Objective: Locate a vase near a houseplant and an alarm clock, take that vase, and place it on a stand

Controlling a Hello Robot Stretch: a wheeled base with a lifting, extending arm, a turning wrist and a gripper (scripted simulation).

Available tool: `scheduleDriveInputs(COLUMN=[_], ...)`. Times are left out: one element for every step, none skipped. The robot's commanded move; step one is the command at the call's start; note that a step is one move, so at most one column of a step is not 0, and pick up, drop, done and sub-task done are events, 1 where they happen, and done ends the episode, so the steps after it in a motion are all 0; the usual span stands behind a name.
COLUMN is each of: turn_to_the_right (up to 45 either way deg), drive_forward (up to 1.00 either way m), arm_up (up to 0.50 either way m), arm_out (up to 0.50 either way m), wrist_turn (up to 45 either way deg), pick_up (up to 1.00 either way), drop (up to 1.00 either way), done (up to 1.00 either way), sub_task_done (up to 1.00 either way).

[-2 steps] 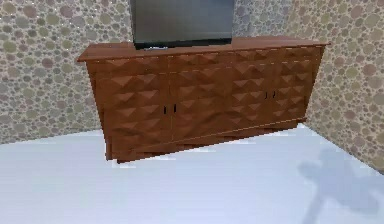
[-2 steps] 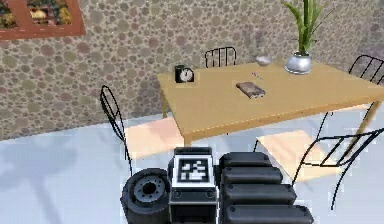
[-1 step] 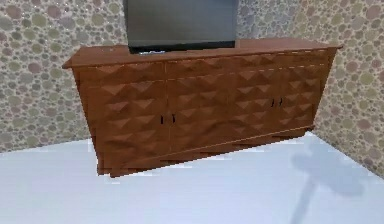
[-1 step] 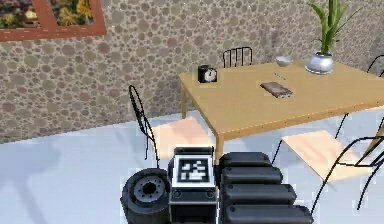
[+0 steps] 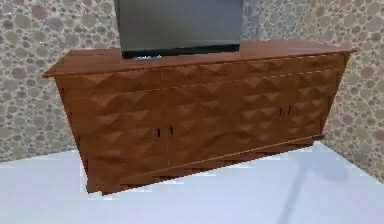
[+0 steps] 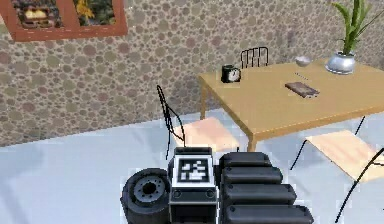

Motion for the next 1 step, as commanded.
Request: scheduleDriveInputs(turn_to_the_right=[-45.0], drive_forward=[0.0], arm_up=[0.0], arm_out=[0.0], wrist_turn=[0.0], pick_up=[0.0], drop=[0.0], done=[0.0], sub_task_done=[0.0])
